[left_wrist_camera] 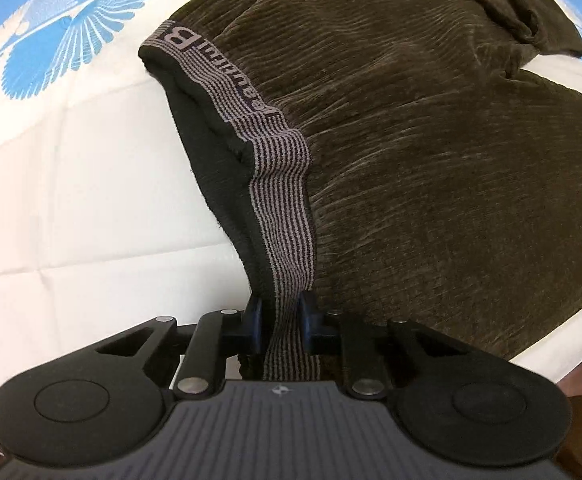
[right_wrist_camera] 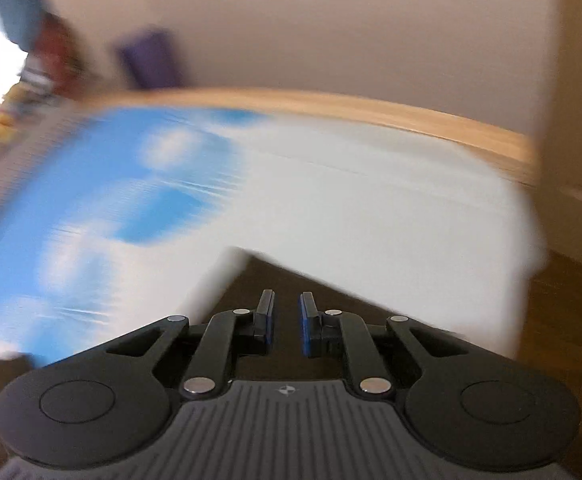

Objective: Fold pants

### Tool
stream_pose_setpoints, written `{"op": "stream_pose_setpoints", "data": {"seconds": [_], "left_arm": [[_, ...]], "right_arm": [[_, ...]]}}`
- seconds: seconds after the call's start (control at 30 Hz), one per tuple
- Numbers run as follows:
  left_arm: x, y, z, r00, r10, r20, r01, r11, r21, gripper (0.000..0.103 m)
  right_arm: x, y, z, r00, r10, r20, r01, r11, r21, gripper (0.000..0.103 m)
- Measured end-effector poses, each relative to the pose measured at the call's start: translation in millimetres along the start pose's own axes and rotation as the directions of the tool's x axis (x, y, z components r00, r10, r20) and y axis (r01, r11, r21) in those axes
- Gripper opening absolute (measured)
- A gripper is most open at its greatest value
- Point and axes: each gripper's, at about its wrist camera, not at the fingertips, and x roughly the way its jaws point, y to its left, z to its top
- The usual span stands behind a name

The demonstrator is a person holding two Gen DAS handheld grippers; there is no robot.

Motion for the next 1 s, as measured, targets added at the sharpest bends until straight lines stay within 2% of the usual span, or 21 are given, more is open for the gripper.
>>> {"op": "stream_pose_setpoints", "data": {"seconds": [0.07, 0.1, 0.13, 0.17, 0.23, 0.33, 0.37, 0.43, 0.5, 0.57, 0.6, 0.63, 0.67, 0.77, 0.8, 0.83, 0.87, 0.93, 0.97, 1.0], "left_arm": [[-1.8, -5.0, 1.2, 1.000, 0.019, -0.002, -0.019, 1.000, 0.016, 0.023], [-3.2, -7.8, 3.2, 0.999, 0.032, -0.004, -0.032, 0.999, 0.024, 0.024], [-5.2, -8.5, 4.7, 0.999, 0.041, -0.001, -0.041, 0.999, 0.021, 0.026], [-9.4, -10.1, 8.9, 0.998, 0.055, 0.013, -0.055, 0.998, 0.010, 0.027], [-21.1, -9.1, 18.6, 0.994, 0.094, 0.064, -0.092, 0.995, -0.028, 0.030], [-41.1, -13.5, 37.5, 0.975, 0.148, 0.163, -0.131, 0.985, -0.108, 0.031], [-49.1, -17.9, 44.2, 0.963, 0.172, 0.209, -0.146, 0.980, -0.136, 0.031], [-68.2, -34.3, 58.0, 0.922, 0.221, 0.318, -0.174, 0.970, -0.169, 0.031], [-83.9, -55.0, 70.9, 0.891, 0.188, 0.414, -0.125, 0.977, -0.174, 0.031], [-91.0, -77.2, 83.0, 0.874, 0.149, 0.462, -0.073, 0.981, -0.179, 0.020], [-93.5, -91.4, 89.4, 0.866, 0.134, 0.482, -0.055, 0.983, -0.173, 0.015], [-95.6, -104.7, 94.2, 0.857, 0.122, 0.500, -0.042, 0.985, -0.168, 0.013], [-97.5, -117.5, 99.6, 0.855, 0.101, 0.509, -0.020, 0.987, -0.161, 0.013], [-93.0, -157.9, 136.3, 0.906, -0.027, 0.423, 0.077, 0.992, -0.100, 0.014], [-93.0, -172.1, 147.0, 0.912, -0.044, 0.407, 0.082, 0.994, -0.075, 0.014], [-93.6, -185.3, 154.9, 0.912, -0.053, 0.407, 0.081, 0.995, -0.051, 0.015], [-92.6, -196.0, 160.2, 0.902, -0.064, 0.426, 0.084, 0.996, -0.028, 0.016], [-83.4, -216.6, 163.3, 0.864, -0.073, 0.498, 0.070, 0.997, 0.024, 0.021], [-71.0, -225.9, 162.1, 0.859, -0.066, 0.508, 0.047, 0.998, 0.050, 0.021], [-57.4, -233.1, 163.2, 0.885, -0.050, 0.462, 0.028, 0.998, 0.054, 0.021]], "right_arm": [[-1.4, 28.8, -5.5, 0.994, 0.111, 0.022, -0.109, 0.989, -0.103, 0.017], [1.0, 43.5, -10.6, 0.987, 0.163, 0.005, -0.160, 0.975, -0.153, 0.025], [5.6, 55.4, -15.5, 0.979, 0.202, -0.033, -0.205, 0.961, -0.185, 0.030], [11.2, 68.6, -21.8, 0.965, 0.249, -0.085, -0.262, 0.942, -0.212, 0.030], [18.6, 90.2, -31.9, 0.943, 0.296, -0.155, -0.328, 0.904, -0.272, 0.031], [29.0, 121.4, -45.2, 0.927, 0.306, -0.216, -0.366, 0.863, -0.349, 0.036], [30.5, 129.1, -46.2, 0.925, 0.307, -0.225, -0.371, 0.859, -0.352, 0.036], [40.4, 142.2, -45.0, 0.918, 0.313, -0.242, -0.379, 0.870, -0.315, 0.036], [54.3, 153.7, -41.5, 0.906, 0.332, -0.263, -0.394, 0.887, -0.240, 0.035], [64.5, 167.1, -40.6, 0.899, 0.351, -0.262, -0.405, 0.894, -0.192, 0.022], [70.7, 172.0, -41.1, 0.897, 0.360, -0.257, -0.408, 0.897, -0.166, 0.011], [81.4, 180.4, -42.2, 0.895, 0.364, -0.256, -0.408, 0.901, -0.145, 0.009], [87.8, 185.0, -42.4, 0.893, 0.371, -0.256, -0.412, 0.903, -0.125, 0.009], [108.8, 200.3, -46.6, 0.878, 0.395, -0.270, -0.430, 0.899, -0.085, 0.011], [117.3, 205.1, -48.0, 0.868, 0.406, -0.286, -0.441, 0.895, -0.065, 0.013], [123.2, 208.4, -48.6, 0.862, 0.412, -0.294, -0.444, 0.895, -0.050, 0.013], [129.8, 211.5, -50.6, 0.857, 0.415, -0.304, -0.445, 0.895, -0.032, 0.015], [138.8, 216.5, -55.1, 0.855, 0.408, -0.320, -0.437, 0.899, -0.021, 0.038], [143.9, 219.3, -57.9, 0.857, 0.398, -0.329, -0.429, 0.903, -0.024, 0.044], [148.1, 220.9, -60.0, 0.859, 0.388, -0.334, -0.420, 0.907, -0.025, 0.052]]}}
